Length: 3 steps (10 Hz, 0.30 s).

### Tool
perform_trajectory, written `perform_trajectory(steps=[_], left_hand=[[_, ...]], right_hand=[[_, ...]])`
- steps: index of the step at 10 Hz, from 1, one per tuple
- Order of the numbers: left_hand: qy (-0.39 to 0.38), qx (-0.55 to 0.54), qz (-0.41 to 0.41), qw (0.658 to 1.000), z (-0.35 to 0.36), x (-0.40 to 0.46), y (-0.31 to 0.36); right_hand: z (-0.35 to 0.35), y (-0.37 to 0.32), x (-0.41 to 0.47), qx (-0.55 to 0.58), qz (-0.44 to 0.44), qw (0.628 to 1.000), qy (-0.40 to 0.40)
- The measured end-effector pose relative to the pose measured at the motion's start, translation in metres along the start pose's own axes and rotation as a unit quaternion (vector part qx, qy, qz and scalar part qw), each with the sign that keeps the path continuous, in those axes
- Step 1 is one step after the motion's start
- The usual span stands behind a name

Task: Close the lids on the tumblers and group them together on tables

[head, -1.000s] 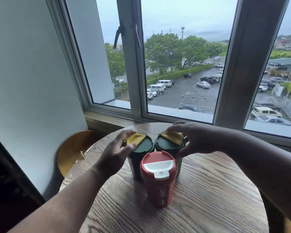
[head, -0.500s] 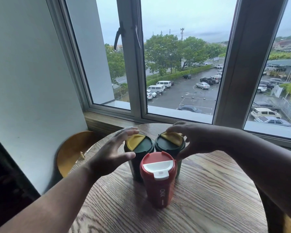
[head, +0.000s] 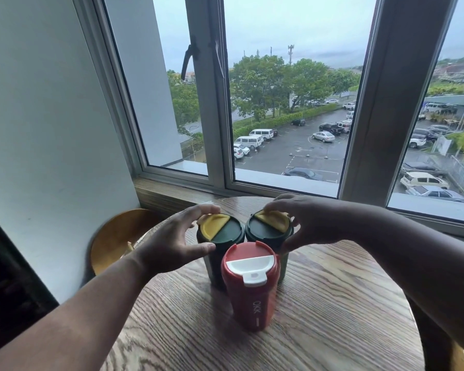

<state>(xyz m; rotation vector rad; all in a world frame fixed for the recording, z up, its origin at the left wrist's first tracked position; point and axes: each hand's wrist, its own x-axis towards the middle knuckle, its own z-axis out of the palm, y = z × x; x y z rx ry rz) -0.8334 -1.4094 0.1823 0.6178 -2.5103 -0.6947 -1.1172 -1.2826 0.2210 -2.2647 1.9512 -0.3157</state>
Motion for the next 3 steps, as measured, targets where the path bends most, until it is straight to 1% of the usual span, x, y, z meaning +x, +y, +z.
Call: perform_trajectory(steps=[1, 2, 3], left_hand=[[-0.002, 0.002, 0.001, 1.0, 0.002, 0.0, 0.001], [0.043, -0.016, 0.0, 0.999, -0.005, -0.007, -0.001], [0.159, -0.055, -0.011, 0.986, -0.014, -0.032, -0.011]], right_hand=[[-0.001, -0.003, -0.001, -0.001, -0.005, 1.0, 0.006], [-0.009, 0.001, -0.014, 0.026, 0.019, 0.999, -0.002], [-0.008, 0.006, -0.04, 0.073, 0.021, 0.994, 0.083]])
